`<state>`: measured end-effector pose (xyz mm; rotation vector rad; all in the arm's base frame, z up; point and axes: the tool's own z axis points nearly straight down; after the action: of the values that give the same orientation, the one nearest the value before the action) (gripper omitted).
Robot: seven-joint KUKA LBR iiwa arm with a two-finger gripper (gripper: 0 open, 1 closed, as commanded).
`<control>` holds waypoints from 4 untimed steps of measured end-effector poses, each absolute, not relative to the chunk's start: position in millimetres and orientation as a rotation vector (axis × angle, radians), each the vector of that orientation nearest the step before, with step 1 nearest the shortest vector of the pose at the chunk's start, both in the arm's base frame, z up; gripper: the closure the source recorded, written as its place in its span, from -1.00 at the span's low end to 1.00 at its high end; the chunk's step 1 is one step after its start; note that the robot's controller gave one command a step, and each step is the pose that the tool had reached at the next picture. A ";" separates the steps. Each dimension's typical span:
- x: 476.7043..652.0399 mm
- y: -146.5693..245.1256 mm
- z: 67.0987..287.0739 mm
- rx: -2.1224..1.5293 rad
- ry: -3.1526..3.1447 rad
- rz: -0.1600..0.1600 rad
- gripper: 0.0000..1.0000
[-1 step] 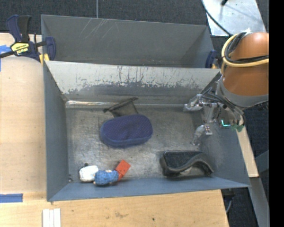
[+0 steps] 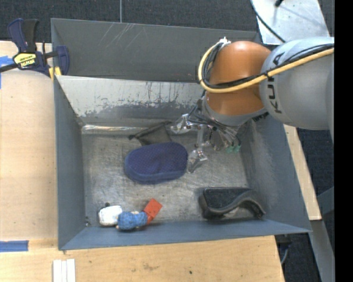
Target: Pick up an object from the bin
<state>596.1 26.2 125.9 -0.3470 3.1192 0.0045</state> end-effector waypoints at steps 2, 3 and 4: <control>617.2 92.1 80.1 -0.647 3.065 -0.005 1.00; 627.4 99.6 79.6 -0.743 3.051 -0.008 1.00; 606.8 103.8 147.9 -0.906 2.997 -0.001 1.00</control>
Offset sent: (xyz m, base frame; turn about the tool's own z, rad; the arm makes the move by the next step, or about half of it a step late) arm 0.0159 0.0677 -0.0550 -0.1971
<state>606.8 103.8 147.9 -0.9062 2.9971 -0.0010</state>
